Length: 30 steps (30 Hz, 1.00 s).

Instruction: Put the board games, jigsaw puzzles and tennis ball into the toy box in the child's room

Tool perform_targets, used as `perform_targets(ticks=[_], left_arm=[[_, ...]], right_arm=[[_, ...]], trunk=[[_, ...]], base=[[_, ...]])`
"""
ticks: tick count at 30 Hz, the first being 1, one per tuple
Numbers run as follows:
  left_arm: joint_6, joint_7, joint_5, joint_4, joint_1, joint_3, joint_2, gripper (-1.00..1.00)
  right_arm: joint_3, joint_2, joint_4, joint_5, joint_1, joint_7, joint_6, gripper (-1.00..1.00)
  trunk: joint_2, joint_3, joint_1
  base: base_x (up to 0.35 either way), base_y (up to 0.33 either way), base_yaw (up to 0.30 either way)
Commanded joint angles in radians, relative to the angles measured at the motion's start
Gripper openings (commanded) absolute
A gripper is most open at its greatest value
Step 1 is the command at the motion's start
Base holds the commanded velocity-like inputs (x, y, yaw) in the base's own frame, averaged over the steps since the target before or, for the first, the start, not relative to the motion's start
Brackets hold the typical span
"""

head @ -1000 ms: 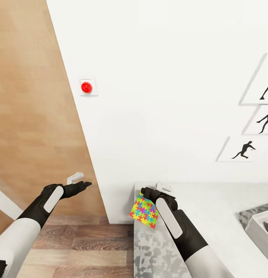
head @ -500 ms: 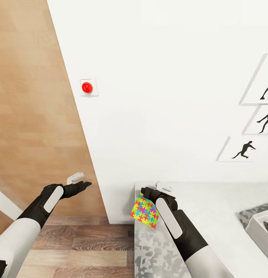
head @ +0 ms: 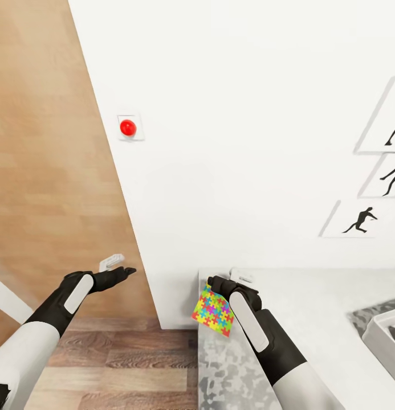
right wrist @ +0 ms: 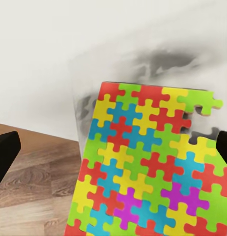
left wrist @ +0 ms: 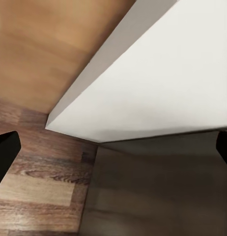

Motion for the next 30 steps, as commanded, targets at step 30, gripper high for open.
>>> perform_targets(ticks=[30], left_arm=[[0.002,-0.014,-0.001,-0.001,-0.001,-0.003,0.001,1.00]], right_arm=[[-0.003,0.000,0.007,0.044,-0.001,-0.024,-0.009,1.00]], trunk=[[-0.002,-0.015,0.001]], base=[[0.000,0.000,0.000]])
